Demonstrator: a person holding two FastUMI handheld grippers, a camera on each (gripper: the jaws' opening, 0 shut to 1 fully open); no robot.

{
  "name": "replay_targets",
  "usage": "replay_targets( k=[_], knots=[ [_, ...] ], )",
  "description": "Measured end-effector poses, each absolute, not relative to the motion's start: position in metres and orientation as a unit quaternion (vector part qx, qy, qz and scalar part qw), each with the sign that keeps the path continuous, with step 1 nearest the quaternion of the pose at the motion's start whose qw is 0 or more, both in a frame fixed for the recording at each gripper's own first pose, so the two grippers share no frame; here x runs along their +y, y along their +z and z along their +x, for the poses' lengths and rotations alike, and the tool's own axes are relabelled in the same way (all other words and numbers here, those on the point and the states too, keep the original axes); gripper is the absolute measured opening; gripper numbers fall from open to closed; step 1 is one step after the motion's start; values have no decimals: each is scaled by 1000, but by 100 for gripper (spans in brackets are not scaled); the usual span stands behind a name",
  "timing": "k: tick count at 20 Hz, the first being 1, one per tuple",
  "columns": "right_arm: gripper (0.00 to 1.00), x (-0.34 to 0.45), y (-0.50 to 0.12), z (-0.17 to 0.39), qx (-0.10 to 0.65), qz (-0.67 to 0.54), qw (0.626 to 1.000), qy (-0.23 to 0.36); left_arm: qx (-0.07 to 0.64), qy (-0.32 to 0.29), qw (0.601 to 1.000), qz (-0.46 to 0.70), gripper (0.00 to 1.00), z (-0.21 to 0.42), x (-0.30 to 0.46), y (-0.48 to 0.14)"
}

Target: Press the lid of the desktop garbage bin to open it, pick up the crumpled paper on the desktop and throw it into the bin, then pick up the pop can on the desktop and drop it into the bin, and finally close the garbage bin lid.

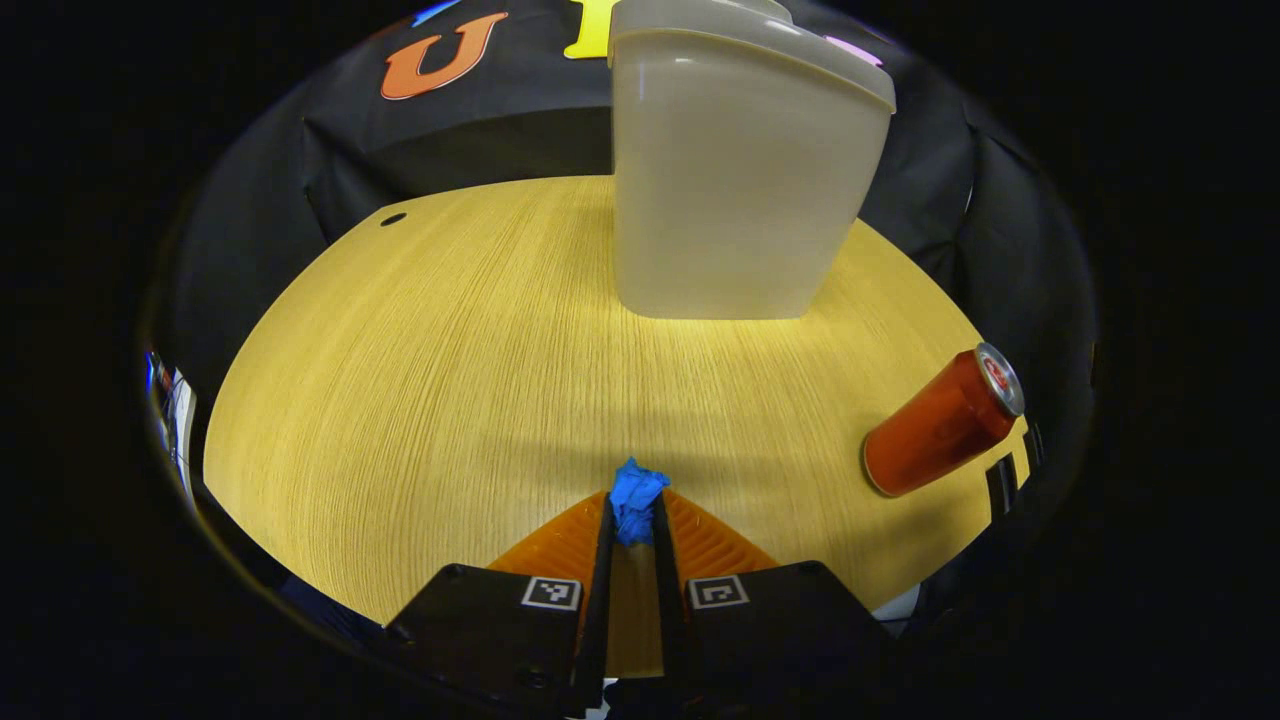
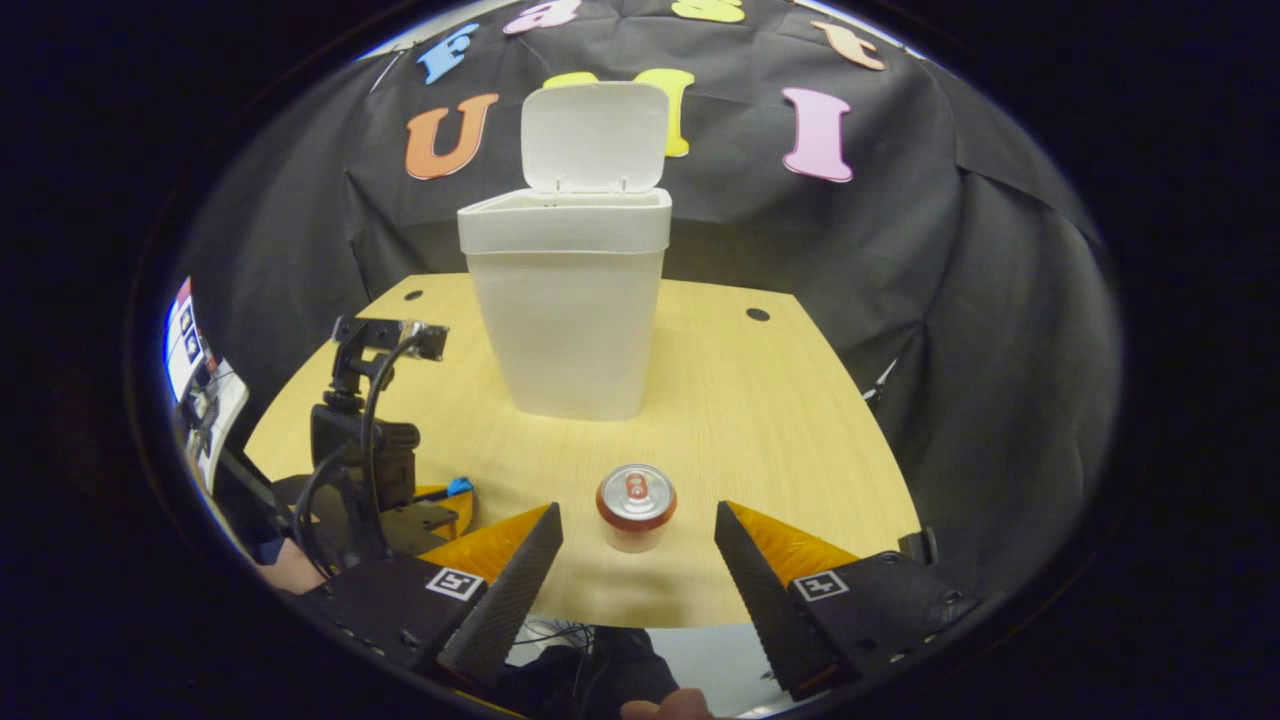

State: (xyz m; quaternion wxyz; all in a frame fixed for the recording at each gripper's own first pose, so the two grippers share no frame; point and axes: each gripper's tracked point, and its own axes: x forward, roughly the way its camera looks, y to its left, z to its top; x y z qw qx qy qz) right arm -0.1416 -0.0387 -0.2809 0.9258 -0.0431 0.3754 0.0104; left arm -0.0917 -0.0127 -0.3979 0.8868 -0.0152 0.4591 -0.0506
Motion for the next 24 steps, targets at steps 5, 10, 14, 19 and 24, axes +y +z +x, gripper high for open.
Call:
replay_targets(
  k=[5, 10, 14, 19, 24],
  knots=[
    [96, -42, -300, -141, 383, -23, 923, 1, 418, -48, 907, -29, 25, -38, -13, -334],
    [96, -41, -337, -141, 417, -11, 909, -1, 351, -51, 934, -34, 25, -10, -3, -272],
    [96, -36, -364, -129, 439, -2, 899, -2, 302, -48, 951, -51, 25, 3, 6, -226],
    [96, -34, -397, -122, 467, -2, 884, -8, 238, -40, 970, -23, 25, 12, 25, -174],
    [96, -32, -414, -112, 475, 0, 880, -10, 209, -32, 977, -35, 25, 7, 35, -142]
  ],
)
